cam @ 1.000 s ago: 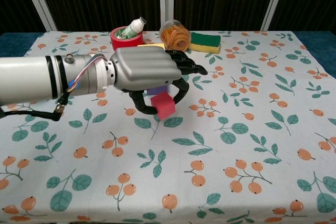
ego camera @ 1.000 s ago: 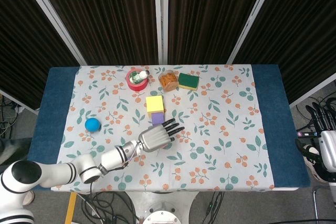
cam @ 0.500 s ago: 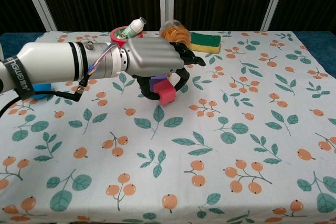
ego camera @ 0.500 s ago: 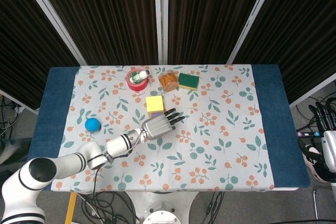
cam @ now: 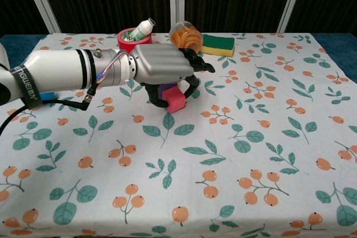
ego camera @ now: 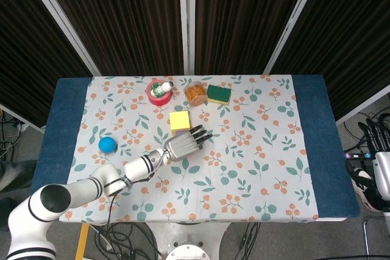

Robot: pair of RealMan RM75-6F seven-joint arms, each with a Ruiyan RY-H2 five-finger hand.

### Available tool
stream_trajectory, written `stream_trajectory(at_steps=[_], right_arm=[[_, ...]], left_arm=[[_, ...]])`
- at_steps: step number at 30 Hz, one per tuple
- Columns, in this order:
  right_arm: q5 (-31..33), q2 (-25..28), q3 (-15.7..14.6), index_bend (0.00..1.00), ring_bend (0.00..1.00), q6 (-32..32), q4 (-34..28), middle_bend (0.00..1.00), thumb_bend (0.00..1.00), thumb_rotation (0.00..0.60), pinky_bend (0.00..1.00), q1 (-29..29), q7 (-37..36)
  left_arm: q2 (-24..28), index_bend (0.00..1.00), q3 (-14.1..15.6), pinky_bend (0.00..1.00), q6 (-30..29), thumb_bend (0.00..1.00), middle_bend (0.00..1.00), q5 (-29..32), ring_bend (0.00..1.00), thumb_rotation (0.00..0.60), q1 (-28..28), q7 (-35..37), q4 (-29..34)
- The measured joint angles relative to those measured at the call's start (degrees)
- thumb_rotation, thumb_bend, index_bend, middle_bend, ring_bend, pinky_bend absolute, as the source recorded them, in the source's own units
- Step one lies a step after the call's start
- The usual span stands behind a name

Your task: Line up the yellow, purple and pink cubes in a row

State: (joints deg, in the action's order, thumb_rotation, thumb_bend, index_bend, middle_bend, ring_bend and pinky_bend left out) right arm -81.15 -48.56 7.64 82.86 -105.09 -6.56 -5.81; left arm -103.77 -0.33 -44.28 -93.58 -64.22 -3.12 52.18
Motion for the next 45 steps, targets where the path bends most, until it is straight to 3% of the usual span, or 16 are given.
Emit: stream_trajectory(at_steps=[14, 21, 26, 29, 34, 45], right_arm=[[-0.28, 0.05, -0.11, 0.00, 0.00, -0.04, 0.14, 0.00, 0.24, 0.600, 0.00, 0.12, -0.55], [-0.68, 0.13, -0.18, 0.00, 0.00, 0.42, 0.00, 0.00, 0.24, 0.600, 0.00, 0.34, -0.51], [-0.81, 0.19, -0.12, 0.00, 0.00, 0.47, -0.25, 0.00, 0.24, 0.600, 0.00, 0.29, -0.35], [-0.73, 0.26, -0.06, 0.00, 0.00, 0.52, -0.41, 0.00, 0.24, 0.600, 0.00, 0.30, -0.28], [-0.57, 0.43, 0.00, 0.00, 0.00, 0.64, -0.59, 0.00, 0.24, 0.600, 0.00, 0.40, -0.24], [-0.43, 0.39, 0.07, 0.00, 0.00, 0.59, -0.56, 0.00, 0.24, 0.600, 0.00, 0.40, -0.37]], left_arm=[[0.80, 0.42, 0.58, 0.06, -1.06, 0.33, 0.06, 0.54, 0.04, 0.600, 1.11, 0.26, 1.31], [2.16, 0.40, -0.67, 0.06, -6.73, 0.31, 0.06, 0.69, 0.04, 0.600, 2.62, 5.59, 4.86], [1.75, 0.35, -2.75, 0.06, -11.81, 0.22, 0.06, 0.95, 0.04, 0.600, 3.97, 7.91, 6.19], [0.40, 0.28, -3.21, 0.06, -11.48, 0.11, 0.06, 1.43, 0.04, 0.600, 3.98, 6.78, 5.25], [-2.98, 0.21, -3.97, 0.06, -10.07, 0.03, 0.04, 2.84, 0.04, 0.600, 3.82, 3.96, 2.38], [-7.98, 0.16, -5.07, 0.06, -9.09, 0.00, 0.02, 4.55, 0.04, 0.600, 3.60, 1.43, -3.09]])
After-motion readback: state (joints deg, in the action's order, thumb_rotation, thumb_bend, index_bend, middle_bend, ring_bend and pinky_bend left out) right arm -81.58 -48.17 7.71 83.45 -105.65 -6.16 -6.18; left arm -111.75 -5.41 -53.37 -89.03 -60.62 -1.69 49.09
